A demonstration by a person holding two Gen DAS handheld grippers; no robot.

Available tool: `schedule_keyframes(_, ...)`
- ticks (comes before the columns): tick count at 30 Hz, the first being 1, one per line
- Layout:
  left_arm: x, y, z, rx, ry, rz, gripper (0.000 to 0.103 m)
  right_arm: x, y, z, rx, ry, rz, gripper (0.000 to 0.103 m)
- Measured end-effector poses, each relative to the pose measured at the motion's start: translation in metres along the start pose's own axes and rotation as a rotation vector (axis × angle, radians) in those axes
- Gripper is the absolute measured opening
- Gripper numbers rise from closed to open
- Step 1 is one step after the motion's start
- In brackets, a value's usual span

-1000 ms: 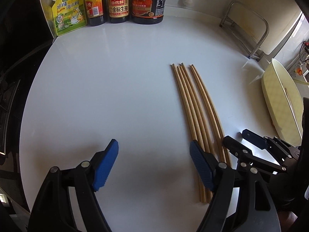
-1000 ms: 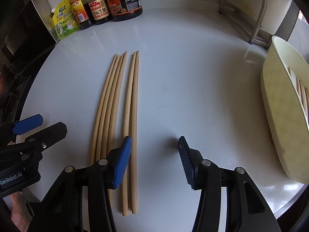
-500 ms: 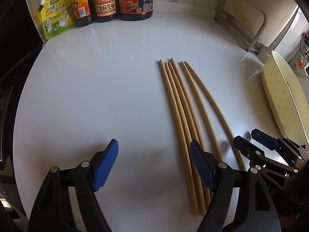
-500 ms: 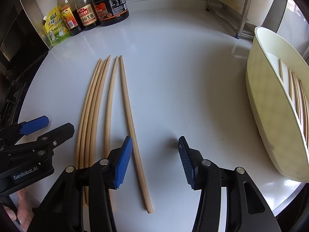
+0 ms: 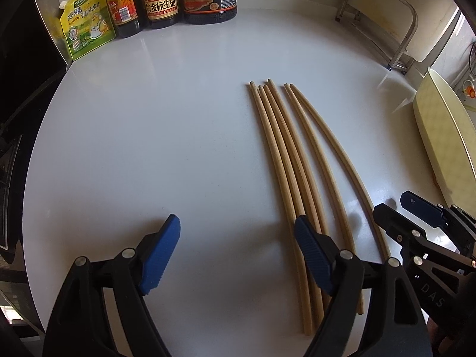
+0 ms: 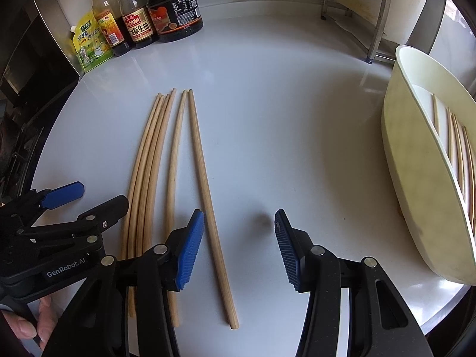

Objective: Organize utensils
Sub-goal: 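Close the left tool on a chopstick while the right tool grasps another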

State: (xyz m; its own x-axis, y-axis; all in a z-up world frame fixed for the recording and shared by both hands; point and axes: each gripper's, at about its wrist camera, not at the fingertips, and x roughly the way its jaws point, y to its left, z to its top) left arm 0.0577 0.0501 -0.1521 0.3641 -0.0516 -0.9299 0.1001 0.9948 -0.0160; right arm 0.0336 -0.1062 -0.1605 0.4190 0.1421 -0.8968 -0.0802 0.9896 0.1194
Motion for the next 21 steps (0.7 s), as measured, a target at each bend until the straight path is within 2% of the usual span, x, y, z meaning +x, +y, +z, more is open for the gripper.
schedule_keyframes(6,0.007,-0.001,0.003,-0.015,0.032,0.020,0.079,0.001,0.004,0.000,-0.004,0.003,-0.003,0.048)
schedule_keyframes(13,0.008,0.007,0.005,-0.024,0.019,0.034,0.080,0.002,0.007,0.001,-0.031,-0.003,-0.011,0.048)
schedule_keyframes(21,0.012,0.010,0.014,-0.035,0.010,0.041,0.082,0.012,0.018,0.006,-0.097,-0.007,-0.071,0.048)
